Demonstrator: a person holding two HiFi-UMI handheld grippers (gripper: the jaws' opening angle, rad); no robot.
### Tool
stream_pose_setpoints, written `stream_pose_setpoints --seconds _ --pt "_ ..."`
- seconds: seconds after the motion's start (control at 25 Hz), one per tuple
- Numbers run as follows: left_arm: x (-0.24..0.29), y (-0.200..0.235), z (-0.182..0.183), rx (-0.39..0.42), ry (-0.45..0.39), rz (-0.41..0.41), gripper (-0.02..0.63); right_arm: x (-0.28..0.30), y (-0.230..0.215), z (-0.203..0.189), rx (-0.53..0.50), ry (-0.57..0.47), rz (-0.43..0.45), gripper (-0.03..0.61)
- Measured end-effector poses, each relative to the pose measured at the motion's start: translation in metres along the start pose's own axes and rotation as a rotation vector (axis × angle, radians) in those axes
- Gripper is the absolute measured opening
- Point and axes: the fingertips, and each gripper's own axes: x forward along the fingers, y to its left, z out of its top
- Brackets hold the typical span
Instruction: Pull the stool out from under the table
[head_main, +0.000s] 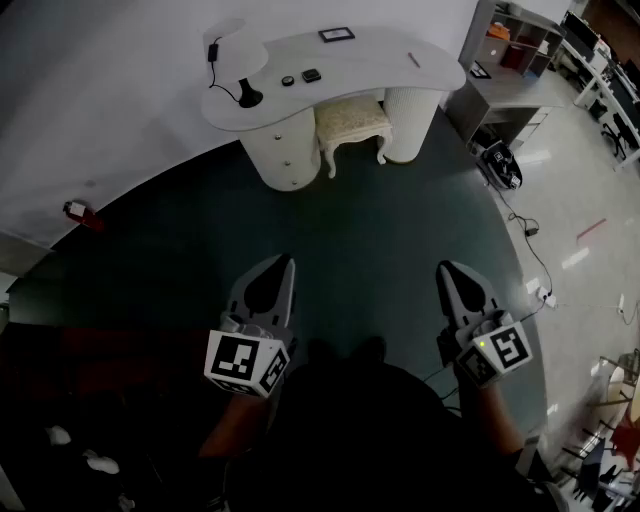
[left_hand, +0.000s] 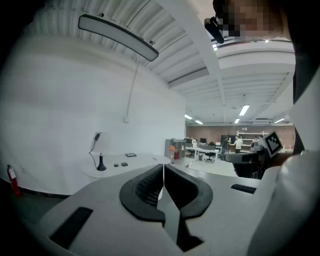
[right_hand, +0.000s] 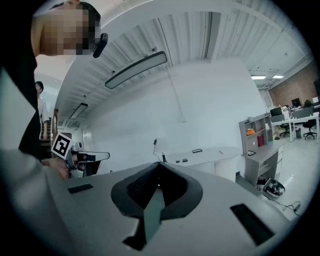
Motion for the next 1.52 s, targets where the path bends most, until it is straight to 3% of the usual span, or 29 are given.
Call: stream_pose_setpoints --seconds 0.44,0.64,1.0,1.28,1.52 --pt "0.016 -0.017 0.003 0.005 -0.007 -0.009 0.018 -0.01 -0.021 0.0 0.005 -0.008 -0.02 0.015" --pt "0.023 -0.038 0.005 0.001 -0.018 -0.005 0.018 -0.029 -0.032 0.011 0.009 -0.047 0.021 0.017" --pt "0.049 -0.056 0.006 0.008 -0.021 0.02 0.018 -0.043 -0.065 0.006 0.01 -0.03 0.037 0.017" --pt "0.1 -0.046 0.007 -0.005 -0.016 -0.004 0.018 -0.012 -0.098 0.009 0.027 -0.02 0.029 0.017" --pt "0.161 -0.012 0.019 -0.007 -0.028 -0.024 0.018 0.046 -0.135 0.019 0.057 -0.01 0.0 0.017"
